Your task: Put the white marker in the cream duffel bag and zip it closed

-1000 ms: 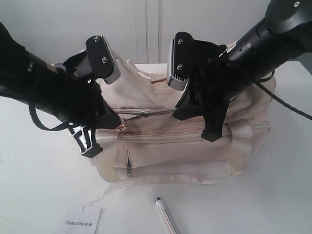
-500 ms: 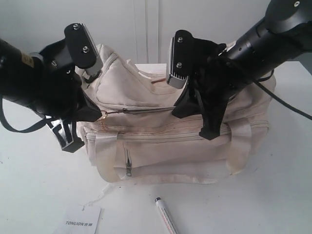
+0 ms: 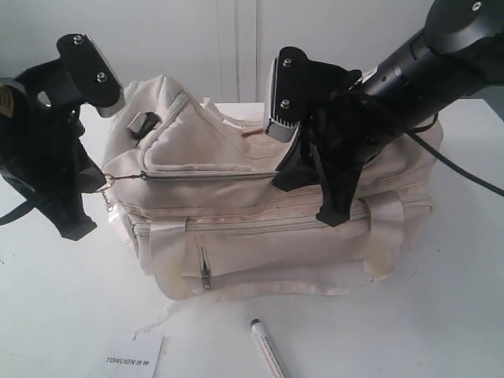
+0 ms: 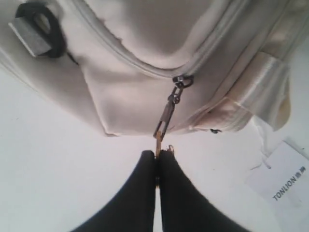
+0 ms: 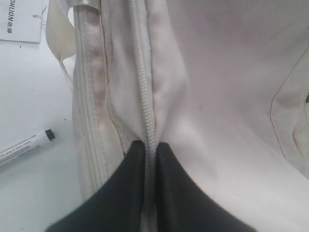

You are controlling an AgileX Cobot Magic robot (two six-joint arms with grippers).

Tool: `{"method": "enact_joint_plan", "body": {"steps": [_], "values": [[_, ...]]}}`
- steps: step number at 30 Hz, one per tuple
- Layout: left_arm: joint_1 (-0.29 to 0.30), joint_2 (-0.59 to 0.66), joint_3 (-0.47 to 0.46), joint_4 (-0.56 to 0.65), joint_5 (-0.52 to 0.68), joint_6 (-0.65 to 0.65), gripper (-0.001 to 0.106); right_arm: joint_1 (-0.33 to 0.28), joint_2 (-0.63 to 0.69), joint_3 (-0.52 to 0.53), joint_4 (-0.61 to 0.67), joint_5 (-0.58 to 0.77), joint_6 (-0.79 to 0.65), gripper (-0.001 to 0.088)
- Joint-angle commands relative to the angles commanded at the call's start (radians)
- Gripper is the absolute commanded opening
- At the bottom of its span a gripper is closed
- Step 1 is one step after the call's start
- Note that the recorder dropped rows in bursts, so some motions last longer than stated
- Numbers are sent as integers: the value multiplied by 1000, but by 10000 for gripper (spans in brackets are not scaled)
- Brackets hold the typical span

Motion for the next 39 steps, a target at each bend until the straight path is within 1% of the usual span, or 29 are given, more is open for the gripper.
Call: {"method": "enact_joint_plan", "body": {"steps": [1, 3, 5, 6, 8, 12, 23, 25, 29, 32, 35, 37, 39], "values": [[0, 0, 0, 24, -4, -12, 0, 0, 0, 0, 0, 0, 0, 0], [0, 0, 0, 34, -35, -14, 0, 0, 0, 0, 0, 0, 0, 0], [0, 0, 0, 34, -101, -14, 0, 0, 0, 0, 0, 0, 0, 0], [0, 4, 0, 34, -149, -31, 0, 0, 0, 0, 0, 5, 0, 0], [0, 20, 0, 36, -195, -69, 0, 0, 0, 0, -2, 5, 0, 0], [0, 69, 0, 36, -206, -90, 0, 0, 0, 0, -2, 6, 2, 0], [0, 70, 0, 8, -215, -101, 0, 0, 0, 0, -2, -3, 59, 8], [0, 70, 0, 2, -219, -101, 0, 0, 0, 0, -2, -6, 59, 66], [0, 70, 0, -13, -221, -101, 0, 0, 0, 0, -2, -9, 59, 273], [0, 70, 0, -12, -223, -101, 0, 0, 0, 0, 0, -12, 59, 387], [0, 70, 0, -12, -223, -101, 0, 0, 0, -8, 2, -24, 59, 433], [0, 70, 0, -14, -223, -101, 0, 0, -4, -22, 11, -27, 59, 433], [0, 70, 0, -14, -223, -101, 0, 0, -10, -35, 49, -31, 59, 434]]}}
